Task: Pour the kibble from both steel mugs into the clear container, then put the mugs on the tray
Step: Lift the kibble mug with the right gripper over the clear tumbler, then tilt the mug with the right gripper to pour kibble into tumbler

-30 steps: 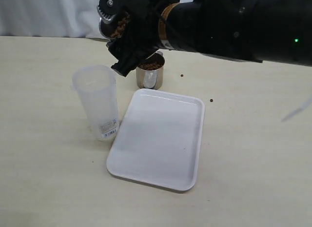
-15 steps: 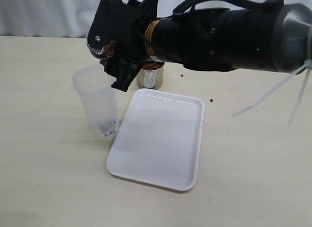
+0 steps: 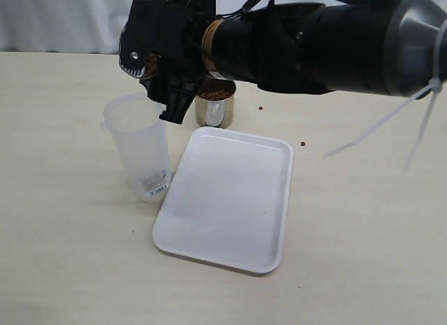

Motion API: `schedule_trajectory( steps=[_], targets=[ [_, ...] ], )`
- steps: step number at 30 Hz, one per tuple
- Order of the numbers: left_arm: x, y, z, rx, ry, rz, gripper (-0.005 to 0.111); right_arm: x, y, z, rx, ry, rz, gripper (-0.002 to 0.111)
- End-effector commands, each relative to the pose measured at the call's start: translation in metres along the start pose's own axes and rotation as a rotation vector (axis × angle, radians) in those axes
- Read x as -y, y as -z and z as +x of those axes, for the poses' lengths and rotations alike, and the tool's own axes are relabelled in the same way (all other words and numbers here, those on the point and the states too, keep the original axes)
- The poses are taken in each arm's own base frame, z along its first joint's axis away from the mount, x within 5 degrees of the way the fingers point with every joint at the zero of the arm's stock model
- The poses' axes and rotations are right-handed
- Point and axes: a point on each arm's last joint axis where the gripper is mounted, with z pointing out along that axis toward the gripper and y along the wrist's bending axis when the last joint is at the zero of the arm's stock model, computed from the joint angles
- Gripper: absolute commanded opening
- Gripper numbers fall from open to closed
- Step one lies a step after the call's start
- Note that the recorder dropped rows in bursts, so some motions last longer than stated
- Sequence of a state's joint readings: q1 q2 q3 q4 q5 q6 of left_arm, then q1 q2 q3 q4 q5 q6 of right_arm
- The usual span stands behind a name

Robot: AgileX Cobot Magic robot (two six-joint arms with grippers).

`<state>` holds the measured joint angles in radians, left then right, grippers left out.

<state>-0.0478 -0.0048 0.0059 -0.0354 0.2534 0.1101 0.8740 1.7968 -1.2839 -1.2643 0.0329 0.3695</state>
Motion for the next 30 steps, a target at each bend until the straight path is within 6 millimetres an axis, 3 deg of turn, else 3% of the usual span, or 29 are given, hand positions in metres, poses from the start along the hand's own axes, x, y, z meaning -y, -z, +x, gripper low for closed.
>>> schedule_trajectory(
  steps=[1, 10, 30],
  targets=[
    [0.000, 0.000, -0.003, 0.012, 0.004, -0.003, 0.000, 0.005, -0.001, -0.006, 0.027, 0.049, 0.013, 0.005],
    [0.000, 0.000, -0.003, 0.012, 0.004, -0.003, 0.000, -0.007, -0.015, 0.000, 0.022, 0.213, -0.027, 0.005],
    [0.000, 0.000, -0.003, 0.012, 0.004, -0.003, 0.000, -0.006, -0.015, 0.002, 0.009, 0.391, -0.020, 0.005]
  ],
)
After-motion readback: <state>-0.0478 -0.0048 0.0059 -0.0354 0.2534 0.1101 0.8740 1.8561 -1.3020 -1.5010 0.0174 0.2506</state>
